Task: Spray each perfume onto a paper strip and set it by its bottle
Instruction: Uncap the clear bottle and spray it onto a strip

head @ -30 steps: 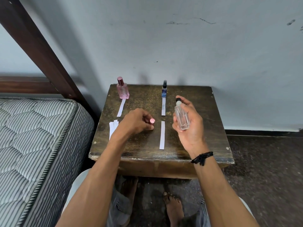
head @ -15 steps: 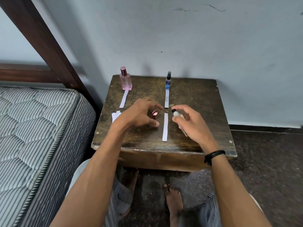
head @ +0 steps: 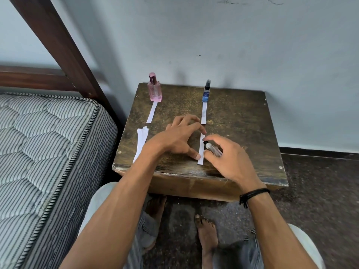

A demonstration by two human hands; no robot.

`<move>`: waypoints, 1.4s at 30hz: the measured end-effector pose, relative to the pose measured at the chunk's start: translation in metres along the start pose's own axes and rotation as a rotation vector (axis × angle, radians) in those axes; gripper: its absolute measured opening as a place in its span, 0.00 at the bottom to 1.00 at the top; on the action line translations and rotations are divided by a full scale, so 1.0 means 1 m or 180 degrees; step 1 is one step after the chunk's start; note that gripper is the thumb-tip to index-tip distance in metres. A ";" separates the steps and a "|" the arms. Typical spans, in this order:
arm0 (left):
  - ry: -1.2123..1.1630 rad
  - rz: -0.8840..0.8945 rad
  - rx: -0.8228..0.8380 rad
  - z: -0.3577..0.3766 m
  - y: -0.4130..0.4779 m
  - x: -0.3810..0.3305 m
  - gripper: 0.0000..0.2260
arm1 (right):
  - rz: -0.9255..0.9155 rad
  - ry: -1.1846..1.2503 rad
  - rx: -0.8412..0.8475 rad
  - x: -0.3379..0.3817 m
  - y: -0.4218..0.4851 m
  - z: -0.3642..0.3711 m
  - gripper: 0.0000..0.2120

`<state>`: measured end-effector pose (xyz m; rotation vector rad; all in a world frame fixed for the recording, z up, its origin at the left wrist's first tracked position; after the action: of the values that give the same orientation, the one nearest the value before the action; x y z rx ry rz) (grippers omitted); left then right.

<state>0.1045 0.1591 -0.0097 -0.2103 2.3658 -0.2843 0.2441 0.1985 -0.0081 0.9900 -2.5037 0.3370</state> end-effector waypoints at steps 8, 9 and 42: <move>0.0240 -0.0001 -0.0064 0.006 0.004 0.000 0.33 | 0.0003 -0.0319 0.0138 0.002 0.007 0.002 0.17; 0.0253 -0.0005 -0.0069 0.006 0.004 0.000 0.34 | 0.0008 -0.0314 0.0144 0.002 0.007 0.002 0.17; 0.0202 -0.0081 -0.0027 0.005 0.001 0.001 0.34 | -0.0038 -0.0380 0.0135 0.004 0.013 0.004 0.16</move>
<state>0.1071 0.1594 -0.0146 -0.2389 2.4288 -0.2971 0.2312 0.2039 -0.0100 1.0707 -2.6059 0.3378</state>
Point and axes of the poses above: each hand's wrist, its own y-axis towards the middle knuckle, its own z-axis out of the palm, x = y × z, the point moved 9 cm from there along y, towards the middle knuckle, and after that the axes turned 11 degrees about -y, right-handed, at the moved point
